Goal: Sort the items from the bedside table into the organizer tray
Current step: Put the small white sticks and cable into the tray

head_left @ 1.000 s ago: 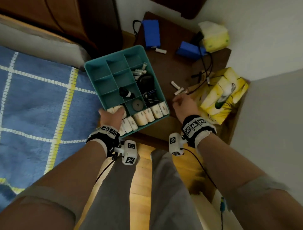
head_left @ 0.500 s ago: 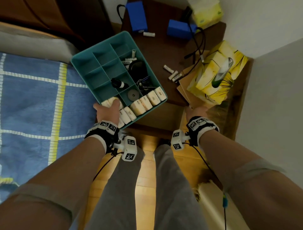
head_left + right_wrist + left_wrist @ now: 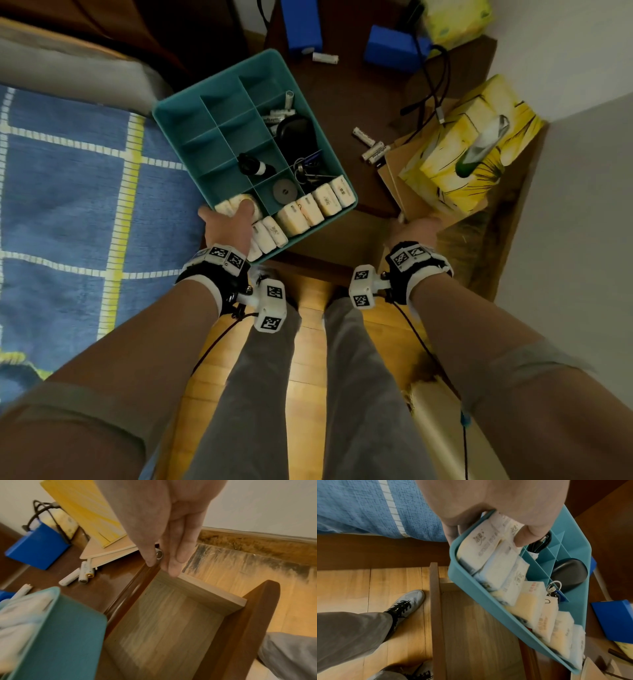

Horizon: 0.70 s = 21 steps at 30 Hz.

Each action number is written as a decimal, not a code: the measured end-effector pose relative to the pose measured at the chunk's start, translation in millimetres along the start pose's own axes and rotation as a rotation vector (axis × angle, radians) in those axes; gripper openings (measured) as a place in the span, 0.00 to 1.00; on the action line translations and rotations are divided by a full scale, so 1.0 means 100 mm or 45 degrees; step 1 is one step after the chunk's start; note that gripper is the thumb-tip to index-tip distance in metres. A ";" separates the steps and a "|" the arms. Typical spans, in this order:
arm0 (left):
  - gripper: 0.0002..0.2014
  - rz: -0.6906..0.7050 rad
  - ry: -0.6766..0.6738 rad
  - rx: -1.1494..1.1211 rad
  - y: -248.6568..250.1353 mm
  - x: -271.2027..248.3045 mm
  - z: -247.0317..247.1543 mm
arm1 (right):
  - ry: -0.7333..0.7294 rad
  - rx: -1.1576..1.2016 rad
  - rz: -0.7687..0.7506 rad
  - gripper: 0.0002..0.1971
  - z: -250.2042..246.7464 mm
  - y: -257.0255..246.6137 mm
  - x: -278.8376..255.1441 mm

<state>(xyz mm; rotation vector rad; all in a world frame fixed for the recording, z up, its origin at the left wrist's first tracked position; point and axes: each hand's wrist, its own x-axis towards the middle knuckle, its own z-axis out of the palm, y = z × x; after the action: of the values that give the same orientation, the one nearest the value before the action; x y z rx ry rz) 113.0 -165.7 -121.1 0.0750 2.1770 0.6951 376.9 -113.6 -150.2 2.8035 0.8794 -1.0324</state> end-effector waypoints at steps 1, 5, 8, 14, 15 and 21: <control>0.28 0.000 -0.005 -0.003 0.01 -0.01 -0.01 | -0.047 -0.015 0.009 0.32 0.01 -0.01 -0.05; 0.30 -0.031 -0.069 0.009 0.05 -0.01 -0.05 | -0.505 -0.068 -0.107 0.15 -0.01 -0.12 -0.17; 0.30 -0.033 -0.108 0.014 0.06 0.03 -0.09 | -0.380 -0.029 -0.371 0.10 -0.08 -0.34 -0.27; 0.32 0.009 -0.167 -0.063 0.04 0.10 -0.14 | -0.136 -0.011 -0.864 0.17 -0.10 -1.04 -0.42; 0.32 0.027 -0.165 -0.063 0.05 0.10 -0.14 | -0.160 -0.021 -0.916 0.16 -0.09 -1.16 -0.46; 0.32 0.085 -0.150 0.069 0.04 0.29 -0.30 | -0.315 -0.129 -1.174 0.18 0.17 -1.79 -0.60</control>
<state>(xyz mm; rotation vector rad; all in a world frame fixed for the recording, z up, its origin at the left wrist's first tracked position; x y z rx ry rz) 71.4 -167.3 -124.1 0.2124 2.0879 0.6530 236.9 3.0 -98.1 2.0646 2.1669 -1.2828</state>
